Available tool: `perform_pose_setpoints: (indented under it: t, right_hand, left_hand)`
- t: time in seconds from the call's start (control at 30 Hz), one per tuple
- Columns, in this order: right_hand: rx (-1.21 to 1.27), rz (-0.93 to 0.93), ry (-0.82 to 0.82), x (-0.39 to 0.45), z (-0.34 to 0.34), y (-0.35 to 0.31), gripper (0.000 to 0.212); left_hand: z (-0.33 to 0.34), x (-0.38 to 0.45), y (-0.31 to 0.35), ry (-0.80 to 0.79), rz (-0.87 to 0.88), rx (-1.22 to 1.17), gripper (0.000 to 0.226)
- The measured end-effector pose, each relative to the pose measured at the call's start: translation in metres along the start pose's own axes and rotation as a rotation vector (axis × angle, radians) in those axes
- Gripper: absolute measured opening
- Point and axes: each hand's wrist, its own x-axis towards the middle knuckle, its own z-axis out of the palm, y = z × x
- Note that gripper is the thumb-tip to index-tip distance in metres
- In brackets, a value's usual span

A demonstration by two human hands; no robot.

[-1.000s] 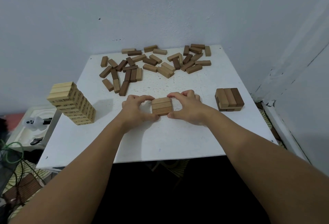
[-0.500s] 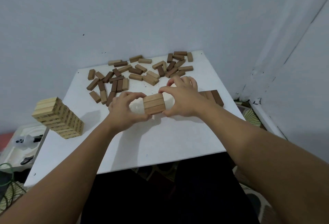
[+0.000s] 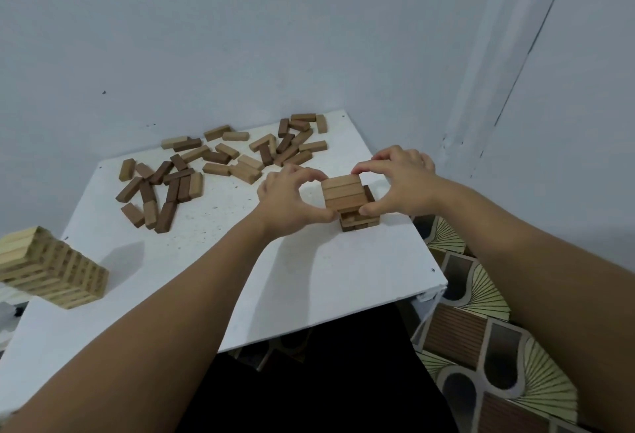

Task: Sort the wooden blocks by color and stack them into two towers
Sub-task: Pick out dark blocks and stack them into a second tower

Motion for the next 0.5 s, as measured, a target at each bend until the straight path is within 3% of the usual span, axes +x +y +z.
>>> perform_pose_setpoints:
  t: [0.5]
  right_hand:
    - [0.065, 0.047, -0.083, 0.004, 0.006, 0.028, 0.068]
  left_hand:
    - [0.021, 0.014, 0.008, -0.08, -0.042, 0.012, 0.059]
